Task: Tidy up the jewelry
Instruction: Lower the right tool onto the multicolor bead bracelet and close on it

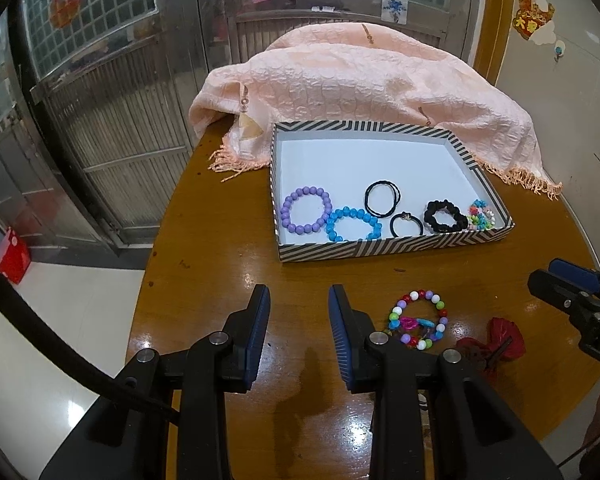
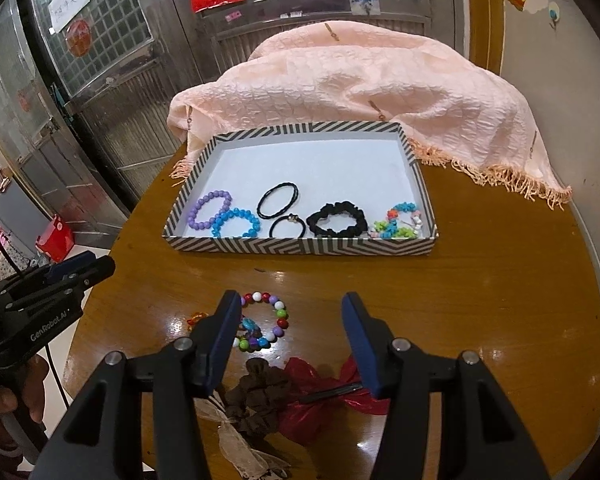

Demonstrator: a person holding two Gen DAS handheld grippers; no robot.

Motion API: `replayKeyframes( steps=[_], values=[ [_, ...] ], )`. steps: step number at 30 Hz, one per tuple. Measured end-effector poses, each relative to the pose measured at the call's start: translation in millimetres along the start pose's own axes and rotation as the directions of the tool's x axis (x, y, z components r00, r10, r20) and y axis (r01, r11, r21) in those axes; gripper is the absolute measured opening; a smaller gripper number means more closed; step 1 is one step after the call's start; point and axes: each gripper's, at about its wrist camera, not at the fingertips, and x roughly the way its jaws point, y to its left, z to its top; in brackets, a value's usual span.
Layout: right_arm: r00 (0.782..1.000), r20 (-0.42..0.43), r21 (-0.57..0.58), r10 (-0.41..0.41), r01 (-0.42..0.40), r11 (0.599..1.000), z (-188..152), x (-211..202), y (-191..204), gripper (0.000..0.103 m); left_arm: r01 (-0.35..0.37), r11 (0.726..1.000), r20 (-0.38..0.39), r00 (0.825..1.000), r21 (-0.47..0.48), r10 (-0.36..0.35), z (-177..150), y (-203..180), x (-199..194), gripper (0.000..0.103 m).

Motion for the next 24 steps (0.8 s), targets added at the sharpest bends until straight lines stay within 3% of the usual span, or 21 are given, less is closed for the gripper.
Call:
replayKeyframes(
  steps=[7,24],
  values=[
    [0.999,-0.035,0.010,-0.015,0.015,1.000,-5,7,-10,0.055,0.054,0.998,-0.044,0.997,-0.036,-0.055,0,6,14,0.026],
    [0.996,-0.089,-0.014,0.008,-0.009,1.000,-9,34,-4,0.055,0.064,0.997,-0.104,0.992,-0.043,-0.069,-9,8,31,0.026]
  ],
)
